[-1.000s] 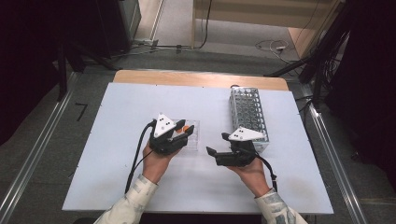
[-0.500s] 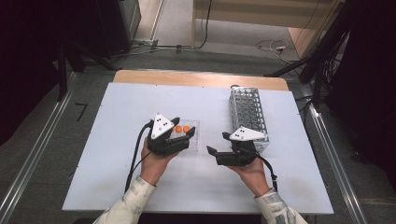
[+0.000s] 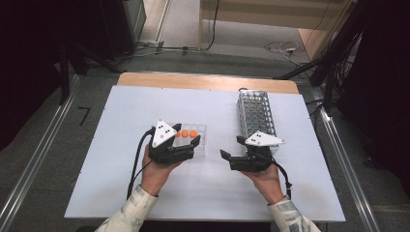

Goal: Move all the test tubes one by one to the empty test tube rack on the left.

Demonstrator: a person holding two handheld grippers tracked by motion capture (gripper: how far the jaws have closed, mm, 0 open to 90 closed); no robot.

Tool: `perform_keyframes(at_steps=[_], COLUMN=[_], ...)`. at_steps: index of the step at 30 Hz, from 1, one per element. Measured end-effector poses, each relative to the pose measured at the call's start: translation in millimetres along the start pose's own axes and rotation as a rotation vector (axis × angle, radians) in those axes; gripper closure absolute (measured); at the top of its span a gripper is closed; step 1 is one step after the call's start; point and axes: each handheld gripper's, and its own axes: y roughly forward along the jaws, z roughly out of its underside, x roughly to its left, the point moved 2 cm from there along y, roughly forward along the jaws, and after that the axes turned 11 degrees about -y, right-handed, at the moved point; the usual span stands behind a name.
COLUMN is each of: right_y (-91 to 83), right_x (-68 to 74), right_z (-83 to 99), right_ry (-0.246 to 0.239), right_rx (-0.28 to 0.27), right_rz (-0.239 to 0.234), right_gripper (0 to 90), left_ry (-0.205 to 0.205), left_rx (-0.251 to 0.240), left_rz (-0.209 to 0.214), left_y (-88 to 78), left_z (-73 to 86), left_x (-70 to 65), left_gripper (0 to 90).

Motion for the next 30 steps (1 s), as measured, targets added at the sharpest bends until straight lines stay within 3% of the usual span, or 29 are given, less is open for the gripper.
perform_keyframes(at_steps=[13,30], right_y=[-10.2,-23.5], right_x=[-9.1,-14.9], right_z=[3.9,9.2], right_ry=[0.011,0.022], right_rx=[-0.015,-0.022], right_rz=[0.031,0.056], right_gripper=[19.4,19.3], left_ry=[-0.015,-0.033], left_rx=[-0.017,-0.033], left_rz=[-0.018,-0.093], left_y=[-22.0,-46.6], left_z=[4.0,12.0], left_x=[11.7,35.4], left_gripper=[23.7,21.0])
